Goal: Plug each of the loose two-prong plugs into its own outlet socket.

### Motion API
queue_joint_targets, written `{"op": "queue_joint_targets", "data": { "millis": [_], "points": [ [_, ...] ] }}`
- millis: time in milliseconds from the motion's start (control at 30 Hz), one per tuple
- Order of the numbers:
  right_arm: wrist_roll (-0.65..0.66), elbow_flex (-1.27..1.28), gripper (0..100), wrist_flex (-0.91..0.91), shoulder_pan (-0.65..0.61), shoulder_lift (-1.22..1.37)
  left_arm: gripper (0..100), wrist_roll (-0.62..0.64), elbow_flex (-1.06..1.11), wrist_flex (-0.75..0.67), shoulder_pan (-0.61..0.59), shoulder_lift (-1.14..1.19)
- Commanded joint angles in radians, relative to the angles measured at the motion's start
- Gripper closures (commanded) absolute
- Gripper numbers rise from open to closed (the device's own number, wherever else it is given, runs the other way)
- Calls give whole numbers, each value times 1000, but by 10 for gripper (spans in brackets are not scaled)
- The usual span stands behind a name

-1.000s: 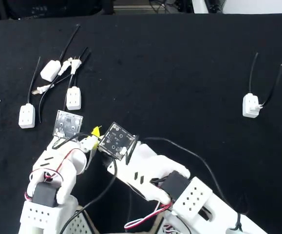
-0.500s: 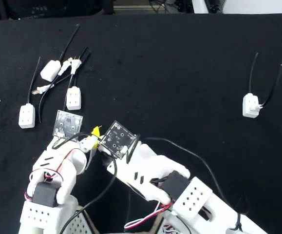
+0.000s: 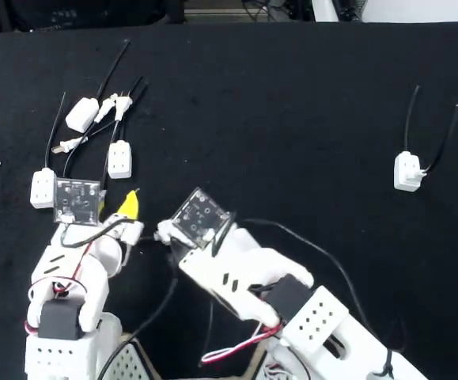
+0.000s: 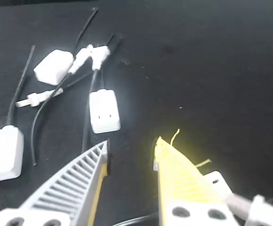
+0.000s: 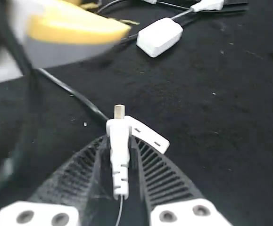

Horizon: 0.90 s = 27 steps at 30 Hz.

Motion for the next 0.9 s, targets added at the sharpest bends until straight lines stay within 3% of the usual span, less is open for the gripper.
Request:
{"op": "queue_joint_targets", "data": {
  "millis": [0, 367, 867],
  "points": [
    [-12, -39, 988, -26, 58, 21, 834, 17, -56, 8, -22, 0],
    [-71, -344, 988, 150, 83, 458, 834, 12, 8, -48, -67, 72],
    [-68, -433, 988, 290, 83, 538, 834, 21, -245, -342, -36, 1010]
  ]
}}
